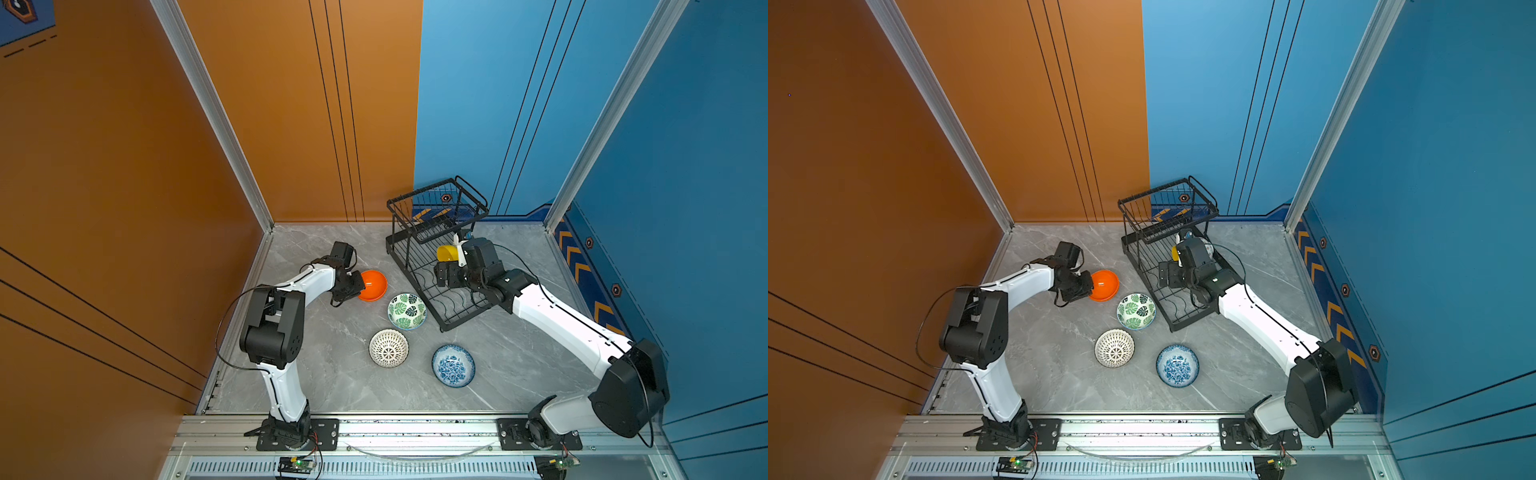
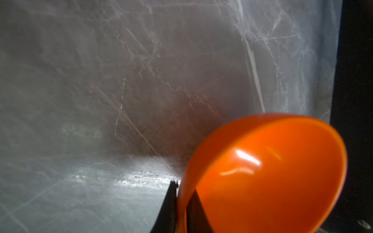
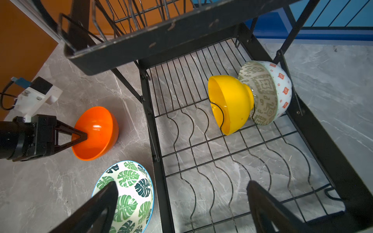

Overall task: Load bowls into a dish rack
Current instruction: Pick up the bowl from the top-center of the table.

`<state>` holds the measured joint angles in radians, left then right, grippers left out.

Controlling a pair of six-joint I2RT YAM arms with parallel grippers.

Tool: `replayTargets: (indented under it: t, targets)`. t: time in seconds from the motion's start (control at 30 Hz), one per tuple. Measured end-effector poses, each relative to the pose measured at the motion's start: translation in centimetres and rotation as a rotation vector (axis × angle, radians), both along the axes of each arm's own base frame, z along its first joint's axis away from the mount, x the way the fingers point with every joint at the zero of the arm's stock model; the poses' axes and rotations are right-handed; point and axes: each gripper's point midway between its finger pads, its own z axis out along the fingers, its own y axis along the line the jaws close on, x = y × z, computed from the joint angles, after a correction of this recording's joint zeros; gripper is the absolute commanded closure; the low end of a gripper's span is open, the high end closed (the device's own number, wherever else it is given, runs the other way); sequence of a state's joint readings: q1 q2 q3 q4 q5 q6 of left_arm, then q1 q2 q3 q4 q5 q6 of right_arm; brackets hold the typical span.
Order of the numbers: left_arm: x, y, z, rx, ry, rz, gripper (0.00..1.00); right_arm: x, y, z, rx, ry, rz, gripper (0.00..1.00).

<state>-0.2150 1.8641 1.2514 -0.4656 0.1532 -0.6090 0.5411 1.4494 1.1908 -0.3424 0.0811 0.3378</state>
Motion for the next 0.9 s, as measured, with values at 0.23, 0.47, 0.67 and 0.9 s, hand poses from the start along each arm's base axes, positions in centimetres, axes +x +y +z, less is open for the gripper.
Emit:
replayTargets:
  t: [0.23, 0.47, 0.67, 0.9]
  targets:
    - [0.1, 0.2, 0.1, 0.005, -0.016, 0.009, 1.00, -0.1, 0.6, -0.2, 0.032, 0.009, -0.006, 0.00]
    - [-1.3, 0.5, 3.7, -0.056, -0.158, 0.060, 1.00, -1.2, 2.7, -0.3, 0.080, 0.026, 0.026, 0.00]
    - [-0.5, -0.9, 11.6, -0.206, -0.436, 0.133, 1.00, -1.9, 2.6, 0.5, 0.161, 0.032, -0.012, 0.10]
    - [-2.1, -7.8, 14.2, -0.365, -0.529, 0.152, 1.00, -3.5, 3.9, 4.4, 0.286, -0.046, -0.021, 0.20]
